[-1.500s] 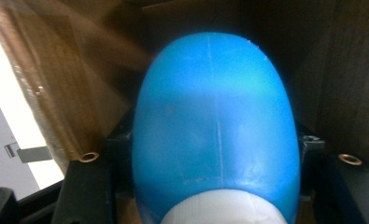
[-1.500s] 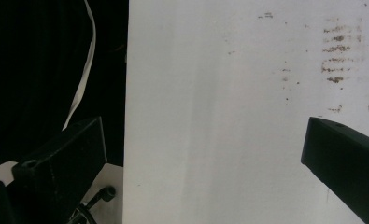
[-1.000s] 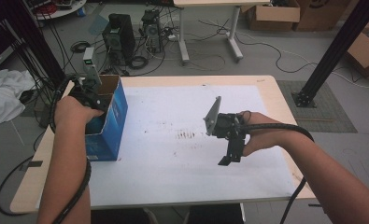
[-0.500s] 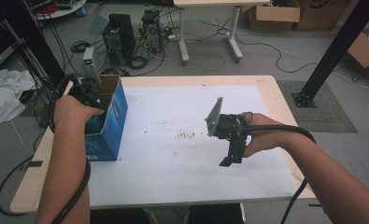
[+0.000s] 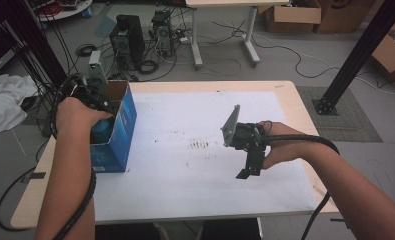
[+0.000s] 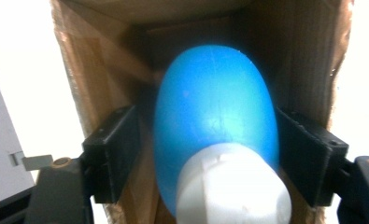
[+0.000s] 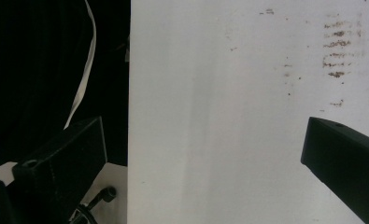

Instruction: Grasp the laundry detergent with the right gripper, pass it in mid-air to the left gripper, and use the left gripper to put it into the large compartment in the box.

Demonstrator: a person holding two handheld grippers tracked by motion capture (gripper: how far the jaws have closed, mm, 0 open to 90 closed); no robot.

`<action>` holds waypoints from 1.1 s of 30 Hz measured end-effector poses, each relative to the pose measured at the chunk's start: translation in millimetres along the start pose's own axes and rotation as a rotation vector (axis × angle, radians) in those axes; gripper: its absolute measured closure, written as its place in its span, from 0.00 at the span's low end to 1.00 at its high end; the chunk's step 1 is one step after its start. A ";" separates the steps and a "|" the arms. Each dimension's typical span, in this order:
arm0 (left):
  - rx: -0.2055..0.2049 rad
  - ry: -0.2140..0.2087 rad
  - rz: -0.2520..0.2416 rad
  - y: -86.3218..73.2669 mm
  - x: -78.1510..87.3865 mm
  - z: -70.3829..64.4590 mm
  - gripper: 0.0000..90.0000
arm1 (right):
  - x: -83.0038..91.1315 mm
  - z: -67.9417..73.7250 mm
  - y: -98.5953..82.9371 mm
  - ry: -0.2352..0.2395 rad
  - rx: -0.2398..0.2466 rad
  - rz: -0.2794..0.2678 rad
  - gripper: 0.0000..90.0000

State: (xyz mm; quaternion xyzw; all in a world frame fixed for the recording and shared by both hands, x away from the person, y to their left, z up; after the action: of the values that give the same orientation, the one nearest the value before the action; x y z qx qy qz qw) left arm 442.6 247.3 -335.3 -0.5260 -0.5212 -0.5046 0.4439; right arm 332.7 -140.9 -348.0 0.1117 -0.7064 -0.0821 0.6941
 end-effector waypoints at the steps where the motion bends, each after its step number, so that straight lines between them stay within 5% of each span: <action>1: 0.001 -0.001 -0.001 -0.2 1.2 -0.2 0.27 | 0.0 0.2 0.0 -0.001 -0.003 0.002 0.00; 19: -0.011 0.030 0.002 -5.1 26.0 -5.9 0.17 | 0.1 0.3 -0.1 -0.003 0.008 -0.003 0.00; 33: -0.074 0.071 -0.043 -6.0 62.2 -19.6 0.11 | 0.7 1.2 -0.5 -0.001 0.001 -0.003 0.00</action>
State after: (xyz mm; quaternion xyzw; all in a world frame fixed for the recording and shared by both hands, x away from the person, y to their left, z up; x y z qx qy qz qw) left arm 432.0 234.4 -272.0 -0.5126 -0.4974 -0.5513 0.4312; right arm 331.5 -141.7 -347.5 0.1130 -0.7068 -0.0827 0.6934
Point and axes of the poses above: each handheld gripper's, and its own axes: x roughly backward along the jaws, y roughly out of its top, z roughly to its left, the point moved 7 cm from there along -x, roughly forward along the jaws, and after that the axes turned 6 degrees about -y, right-handed, at the moved point
